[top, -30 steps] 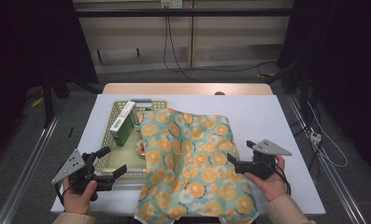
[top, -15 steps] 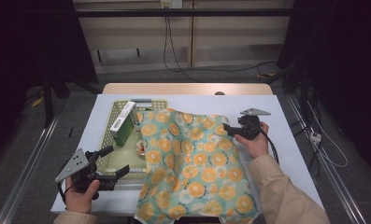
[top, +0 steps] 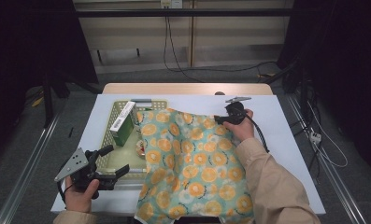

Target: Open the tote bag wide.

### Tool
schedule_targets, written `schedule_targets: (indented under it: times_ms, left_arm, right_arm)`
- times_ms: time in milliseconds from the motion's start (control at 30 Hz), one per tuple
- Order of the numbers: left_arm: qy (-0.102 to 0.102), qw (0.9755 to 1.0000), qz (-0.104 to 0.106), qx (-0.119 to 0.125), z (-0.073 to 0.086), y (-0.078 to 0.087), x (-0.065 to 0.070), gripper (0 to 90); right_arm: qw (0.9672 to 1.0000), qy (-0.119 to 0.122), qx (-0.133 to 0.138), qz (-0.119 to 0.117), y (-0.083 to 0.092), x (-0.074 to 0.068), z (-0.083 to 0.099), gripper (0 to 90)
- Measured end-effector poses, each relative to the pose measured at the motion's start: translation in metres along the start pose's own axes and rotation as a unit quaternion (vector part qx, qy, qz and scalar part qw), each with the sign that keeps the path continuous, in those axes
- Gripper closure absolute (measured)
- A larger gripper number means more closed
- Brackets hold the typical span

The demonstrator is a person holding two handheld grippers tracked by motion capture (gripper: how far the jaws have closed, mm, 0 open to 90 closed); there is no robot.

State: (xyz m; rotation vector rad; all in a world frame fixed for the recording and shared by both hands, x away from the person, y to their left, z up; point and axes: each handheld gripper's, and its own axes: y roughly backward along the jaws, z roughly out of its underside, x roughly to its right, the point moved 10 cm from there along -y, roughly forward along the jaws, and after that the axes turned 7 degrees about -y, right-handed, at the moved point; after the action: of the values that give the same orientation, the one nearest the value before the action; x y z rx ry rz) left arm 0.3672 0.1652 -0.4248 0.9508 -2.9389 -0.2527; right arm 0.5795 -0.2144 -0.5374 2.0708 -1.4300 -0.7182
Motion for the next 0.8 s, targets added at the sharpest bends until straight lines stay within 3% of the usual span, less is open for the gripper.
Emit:
schedule_targets:
  times_ms: [33, 100, 167, 267, 367, 500, 600, 733, 800]
  left_arm:
    - [0.0, 1.0, 0.0, 0.001, 0.0, 0.0, 0.0, 5.0]
    - [0.0, 1.0, 0.0, -0.001, 0.0, 0.0, 0.001, 5.0]
    - [-0.004, 1.0, 0.001, -0.005, 0.001, 0.0, 0.001, 5.0]
    - [-0.001, 1.0, -0.001, -0.003, 0.0, 0.0, 0.001, 5.0]
    - [-0.001, 1.0, -0.003, -0.005, 0.0, 0.0, 0.001, 5.0]
    - [-0.002, 1.0, -0.005, -0.006, 0.0, 0.0, 0.001, 5.1]
    - [-0.007, 0.9999, -0.005, -0.009, 0.001, 0.0, 0.0, 5.0]
    - [-0.009, 0.9999, -0.004, -0.008, -0.001, -0.001, 0.002, 5.0]
    - [-0.009, 0.9999, -0.005, -0.009, -0.001, 0.0, 0.002, 5.1]
  right_arm:
    - [0.9999, 0.01, -0.004, -0.001, -0.001, -0.002, 0.0, 25.2]
    - [0.9996, 0.026, -0.008, -0.008, 0.0, -0.005, 0.002, 31.0]
    - [0.999, 0.036, -0.012, -0.023, 0.004, -0.009, 0.002, 52.8]
    - [0.9974, 0.056, -0.019, -0.041, 0.007, -0.014, 0.005, 68.8]
    - [0.9963, 0.052, -0.027, -0.064, 0.01, -0.018, 0.007, 85.8]
    - [0.9958, 0.05, -0.034, -0.069, 0.013, -0.019, 0.007, 89.8]
    - [0.9972, 0.033, -0.014, -0.066, 0.02, -0.014, -0.003, 90.0]
    - [0.9989, 0.018, 0.007, -0.043, 0.031, 0.006, -0.018, 90.0]
    - [0.9991, 0.0, 0.018, -0.038, 0.035, 0.019, -0.024, 90.0]
